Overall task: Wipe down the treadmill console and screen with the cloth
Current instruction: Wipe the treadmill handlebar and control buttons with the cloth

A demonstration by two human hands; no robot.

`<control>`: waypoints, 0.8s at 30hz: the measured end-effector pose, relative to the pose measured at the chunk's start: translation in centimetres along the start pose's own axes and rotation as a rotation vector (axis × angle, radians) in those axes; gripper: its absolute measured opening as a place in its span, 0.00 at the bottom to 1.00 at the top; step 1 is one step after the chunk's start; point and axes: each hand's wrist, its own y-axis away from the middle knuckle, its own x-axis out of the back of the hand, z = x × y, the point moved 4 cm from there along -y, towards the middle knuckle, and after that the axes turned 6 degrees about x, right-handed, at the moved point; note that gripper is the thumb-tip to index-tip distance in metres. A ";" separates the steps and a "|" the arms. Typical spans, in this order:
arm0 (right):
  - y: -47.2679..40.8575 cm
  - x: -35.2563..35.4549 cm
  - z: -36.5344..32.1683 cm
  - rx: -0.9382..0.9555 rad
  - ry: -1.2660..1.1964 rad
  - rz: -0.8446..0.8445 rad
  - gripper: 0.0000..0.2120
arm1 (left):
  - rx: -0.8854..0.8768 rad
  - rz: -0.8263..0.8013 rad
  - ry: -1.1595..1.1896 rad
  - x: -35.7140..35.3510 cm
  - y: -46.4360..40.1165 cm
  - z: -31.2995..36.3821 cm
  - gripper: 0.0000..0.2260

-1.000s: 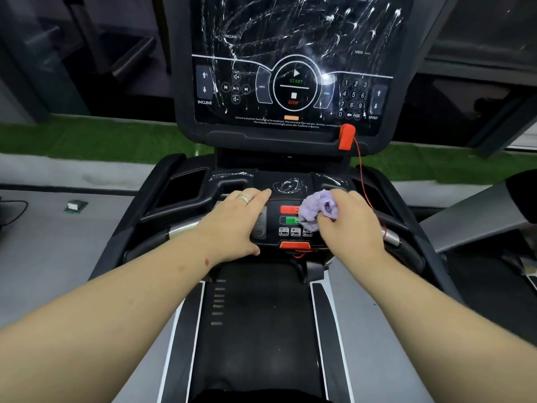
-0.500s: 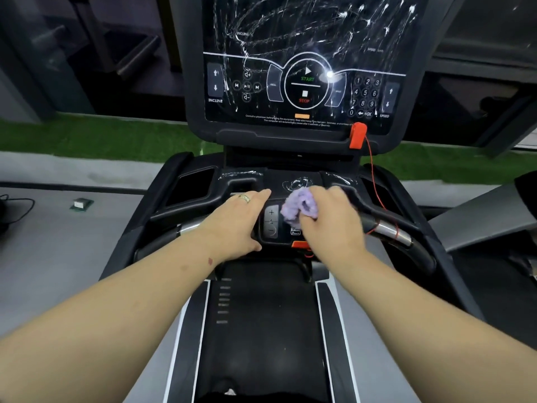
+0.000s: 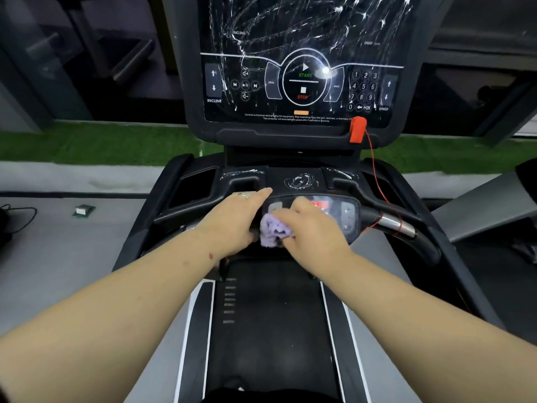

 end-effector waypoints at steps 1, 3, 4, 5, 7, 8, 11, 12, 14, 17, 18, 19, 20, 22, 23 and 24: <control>0.6 0.1 0.5 0.044 0.010 -0.054 0.14 | 0.002 -0.002 -0.004 0.0 0.0 0.0 0.46; 1.8 1.1 3.0 0.020 0.046 -0.077 0.14 | 0.007 0.000 -0.025 0.0 0.1 0.0 0.47; 2.2 1.8 4.3 -0.034 0.059 -0.045 0.12 | 0.010 0.007 -0.027 0.1 0.1 0.0 0.48; 2.6 2.3 5.3 -0.101 0.060 0.009 0.10 | 0.013 0.013 -0.024 0.0 0.1 0.0 0.48; 2.5 2.1 4.9 -0.198 0.039 0.124 0.10 | 0.016 0.015 -0.016 -0.1 0.2 0.2 0.48; 2.0 1.4 3.7 -0.197 0.021 0.152 0.11 | 0.018 0.012 -0.013 -0.2 0.1 0.2 0.48; 0.5 -0.7 -1.2 0.008 -0.025 0.119 0.12 | 0.024 0.001 0.000 -0.3 0.1 0.1 0.45; 0.4 -0.9 -1.5 0.093 -0.011 0.083 0.12 | 0.025 -0.001 -0.005 -0.2 0.1 0.1 0.44; 0.9 0.1 0.8 0.093 0.010 0.003 0.14 | 0.021 -0.006 -0.018 -0.1 0.2 0.1 0.46; 3.9 3.0 6.7 -0.094 0.089 0.054 0.14 | 0.026 0.013 -0.028 0.0 0.3 0.3 0.48; 4.8 3.9 8.3 -0.151 0.093 0.112 0.13 | 0.030 0.019 -0.031 -0.1 0.4 0.4 0.49; 5.4 4.6 9.4 -0.202 0.085 0.155 0.11 | 0.038 0.018 -0.035 -0.2 0.4 0.5 0.50; 5.6 4.9 10.0 -0.246 0.077 0.188 0.10 | 0.049 0.007 -0.042 -0.2 0.3 0.8 0.51; 5.6 4.7 10.3 -0.327 0.058 0.258 0.07 | 0.062 -0.016 -0.073 -0.2 0.2 1.7 0.54; 5.7 4.2 10.0 -0.363 0.041 0.293 0.07 | 0.059 -0.022 -0.107 -0.2 0.1 2.2 0.55; 6.1 3.7 9.6 -0.384 0.030 0.315 0.06 | 0.050 -0.022 -0.157 -0.2 0.0 2.8 0.56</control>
